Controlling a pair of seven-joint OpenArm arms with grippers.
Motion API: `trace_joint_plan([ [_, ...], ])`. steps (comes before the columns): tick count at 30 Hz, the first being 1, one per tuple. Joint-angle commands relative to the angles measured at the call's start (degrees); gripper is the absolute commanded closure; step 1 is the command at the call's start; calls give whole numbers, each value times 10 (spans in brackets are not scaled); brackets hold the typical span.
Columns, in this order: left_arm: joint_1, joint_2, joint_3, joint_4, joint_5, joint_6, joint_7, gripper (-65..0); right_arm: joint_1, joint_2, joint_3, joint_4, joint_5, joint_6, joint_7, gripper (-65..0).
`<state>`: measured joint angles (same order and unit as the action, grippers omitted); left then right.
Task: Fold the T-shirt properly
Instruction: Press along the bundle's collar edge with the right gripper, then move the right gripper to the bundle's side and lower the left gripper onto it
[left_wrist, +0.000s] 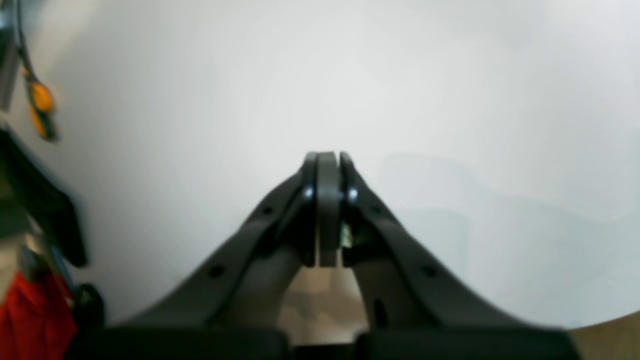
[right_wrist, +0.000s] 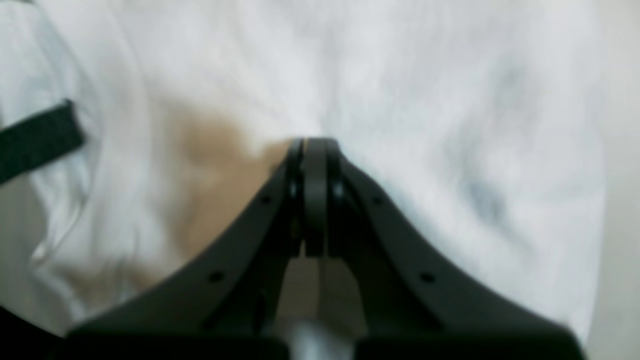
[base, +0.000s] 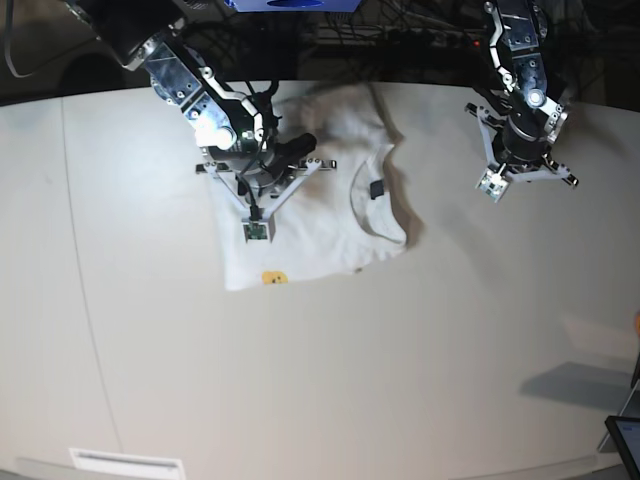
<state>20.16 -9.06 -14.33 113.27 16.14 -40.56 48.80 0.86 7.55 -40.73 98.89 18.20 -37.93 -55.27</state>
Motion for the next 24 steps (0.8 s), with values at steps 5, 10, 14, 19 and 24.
trace_joint_plan([
  [5,5,-7,-29,0,3,6,-4,0,38,-11,2,-79,-1,26,44,-1],
  [10,5,-7,-49,0,3,6,-4,0,69,-11,6,-157,0,48,85,-1],
  [14,5,-12,-56,-2,3,6,-4,0,105,-8,6,-201,0,48,106,-1],
  [19,5,-15,-55,-17,3,6,-4,0,160,-9,7,-254,0,49,110,-1],
  [24,5,-15,-56,-24,3,6,-4,0,208,-7,7,-304,0,49,128,-3],
])
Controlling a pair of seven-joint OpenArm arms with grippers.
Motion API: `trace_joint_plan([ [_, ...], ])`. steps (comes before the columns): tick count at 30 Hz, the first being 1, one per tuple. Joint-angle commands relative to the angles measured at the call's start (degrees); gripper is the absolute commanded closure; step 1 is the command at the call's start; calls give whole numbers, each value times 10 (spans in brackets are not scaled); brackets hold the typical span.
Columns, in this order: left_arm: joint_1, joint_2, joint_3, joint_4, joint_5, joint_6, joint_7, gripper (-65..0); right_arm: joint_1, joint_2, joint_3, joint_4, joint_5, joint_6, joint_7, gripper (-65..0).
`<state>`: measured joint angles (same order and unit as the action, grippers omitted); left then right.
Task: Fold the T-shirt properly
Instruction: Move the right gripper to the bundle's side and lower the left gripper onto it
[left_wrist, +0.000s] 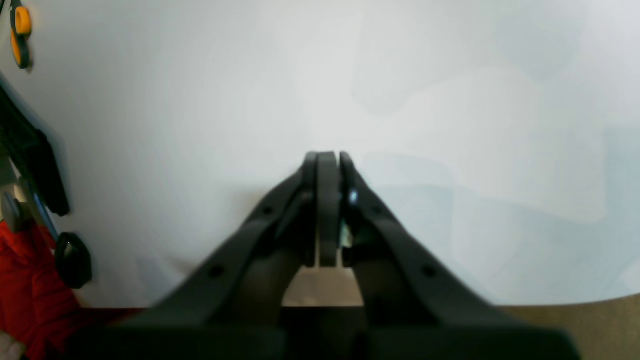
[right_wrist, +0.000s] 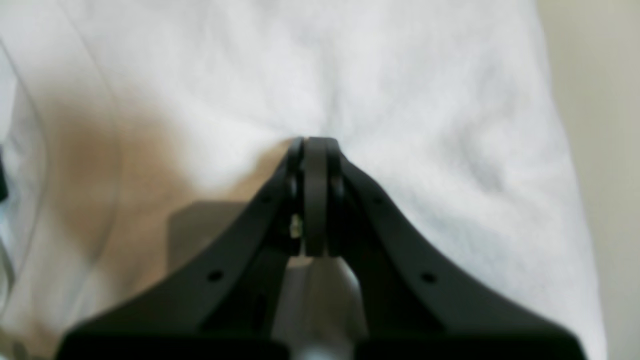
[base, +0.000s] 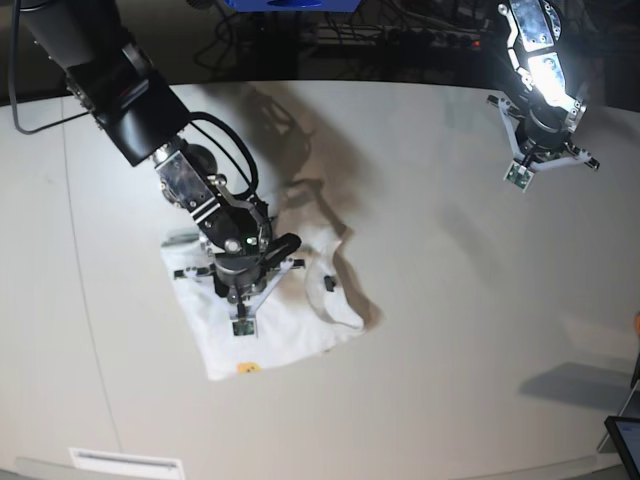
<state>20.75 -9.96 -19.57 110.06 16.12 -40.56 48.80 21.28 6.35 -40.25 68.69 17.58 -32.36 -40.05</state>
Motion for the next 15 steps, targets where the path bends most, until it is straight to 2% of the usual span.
trace_joint_plan([
  [1,-1,-6,-3,8,3,6,-4,0,13,6,2,-15,7,-7,-24,-3],
  [7,-8,-6,1,8,3,6,-4,0,13,19,4,-26,7,-7,-25,-3],
  [12,-51,4,7,0,0,6,-5,0,-42,20,60,39,7,-7,-29,-3],
  [15,-89,4,55,-19,3,6,-5,0,-53,20,63,67,7,-7,-41,-3],
])
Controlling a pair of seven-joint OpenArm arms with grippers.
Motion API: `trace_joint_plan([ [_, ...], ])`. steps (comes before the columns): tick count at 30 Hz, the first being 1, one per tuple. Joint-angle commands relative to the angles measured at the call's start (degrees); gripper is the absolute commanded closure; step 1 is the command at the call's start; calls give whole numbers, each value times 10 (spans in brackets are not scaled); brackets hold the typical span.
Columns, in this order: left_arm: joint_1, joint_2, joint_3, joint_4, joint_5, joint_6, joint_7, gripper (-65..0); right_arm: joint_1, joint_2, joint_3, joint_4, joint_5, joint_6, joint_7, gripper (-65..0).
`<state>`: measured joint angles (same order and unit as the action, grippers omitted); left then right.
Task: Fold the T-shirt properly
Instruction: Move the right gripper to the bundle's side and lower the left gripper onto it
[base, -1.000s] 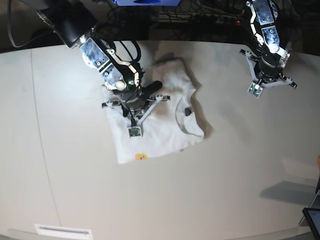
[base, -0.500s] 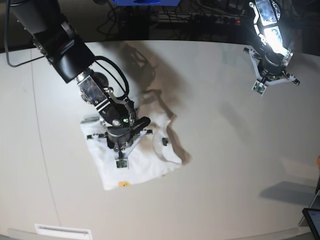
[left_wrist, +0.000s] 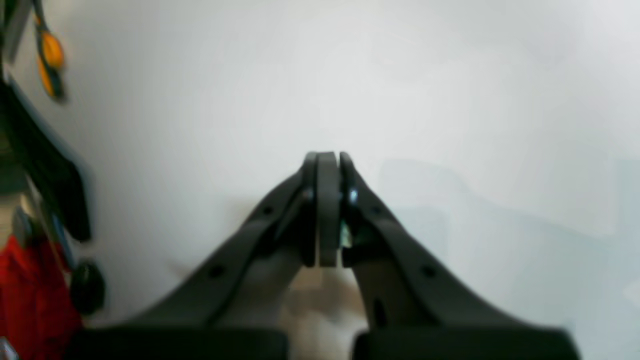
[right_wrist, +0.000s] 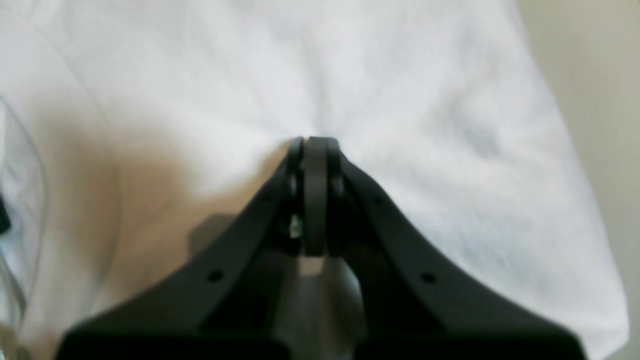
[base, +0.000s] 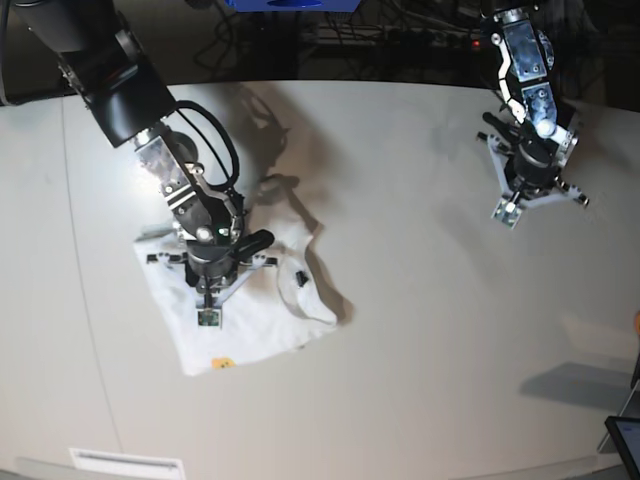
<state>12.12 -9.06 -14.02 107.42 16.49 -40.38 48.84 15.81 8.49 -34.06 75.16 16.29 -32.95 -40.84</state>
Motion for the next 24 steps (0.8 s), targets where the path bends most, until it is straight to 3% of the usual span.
trace_joint_plan([
  [1,-13,-5,22,3,-1,4,-5,0,1,-1,1,12,19,-1,-40,-3],
  [6,-40,1,126,36,-4,4,-4,0,4,-1,2,98,19,-1,-73,-3],
  [11,-49,35,148,88,-2,4,-4,0,15,0,3,183,18,-1,-118,-3],
  [15,-48,39,159,92,-6,4,-7,0,24,1,19,212,16,-3,-151,-3],
  [17,-46,42,198,94,-6,4,-8,0,24,3,47,212,16,-2,-158,-3],
  [24,-50,55,346,94,-7,4,-10,0,20,67,91,210,16,-1,-156,-3],
])
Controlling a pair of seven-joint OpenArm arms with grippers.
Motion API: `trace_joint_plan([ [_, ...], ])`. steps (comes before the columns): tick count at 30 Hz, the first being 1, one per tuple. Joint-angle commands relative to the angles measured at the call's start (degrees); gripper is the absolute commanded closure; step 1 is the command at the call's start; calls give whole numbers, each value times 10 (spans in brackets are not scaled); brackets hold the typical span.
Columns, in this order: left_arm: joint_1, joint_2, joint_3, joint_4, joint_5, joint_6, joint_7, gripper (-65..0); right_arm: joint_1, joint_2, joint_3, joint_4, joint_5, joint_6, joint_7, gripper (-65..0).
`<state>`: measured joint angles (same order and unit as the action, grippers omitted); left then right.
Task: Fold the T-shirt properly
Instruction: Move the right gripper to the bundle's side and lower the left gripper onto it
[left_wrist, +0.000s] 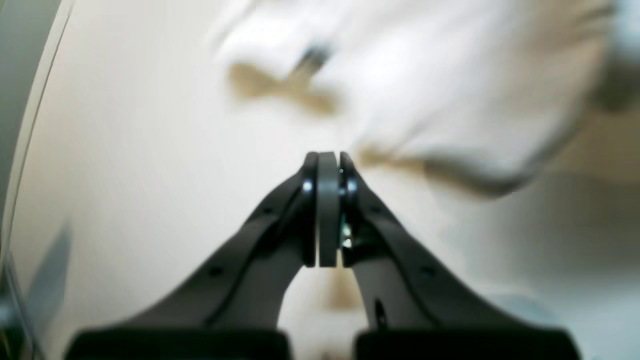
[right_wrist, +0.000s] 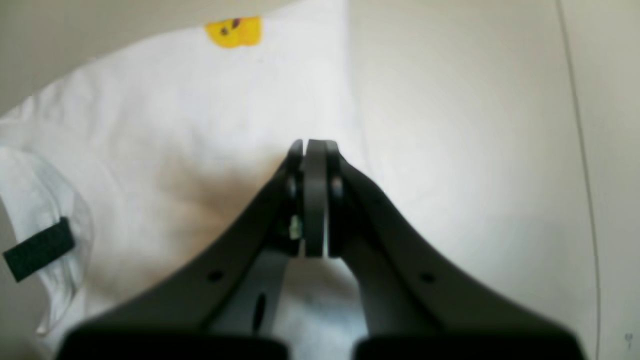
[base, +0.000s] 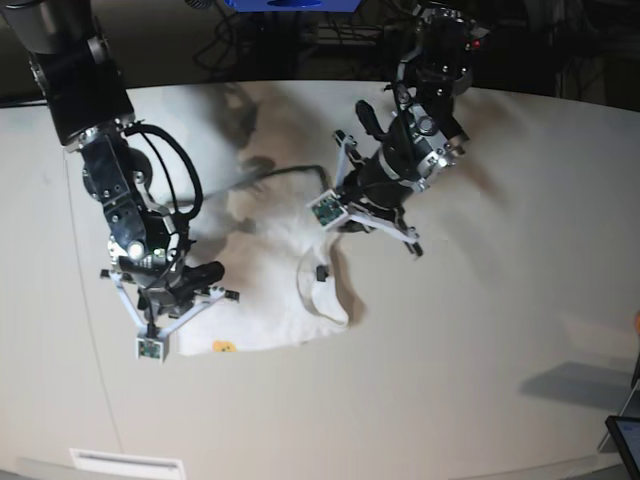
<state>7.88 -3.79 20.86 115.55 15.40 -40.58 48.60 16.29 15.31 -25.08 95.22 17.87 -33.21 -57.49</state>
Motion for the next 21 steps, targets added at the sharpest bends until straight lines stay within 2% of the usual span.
trace_joint_plan([
  [1,-10,12,11,12,5,6,-7,0,12,5,7,6,0,1,11,-3],
  [5,-22,39,37,7,5,6,-7,0,3,19,25,11,0,1,11,-3],
  [9,-35,45,63,-9,4,6,-7,0,-15,21,54,17,0,1,13,-3],
  [13,-42,59,69,-39,4,6,-7,0,-38,29,88,37,0,1,43,-3],
  [17,-43,62,70,-84,4,6,-9,0,-50,29,111,54,0,1,45,-3],
  [21,-45,62,68,-119,4,6,-34,0,-68,29,129,77,0,2,45,-3],
])
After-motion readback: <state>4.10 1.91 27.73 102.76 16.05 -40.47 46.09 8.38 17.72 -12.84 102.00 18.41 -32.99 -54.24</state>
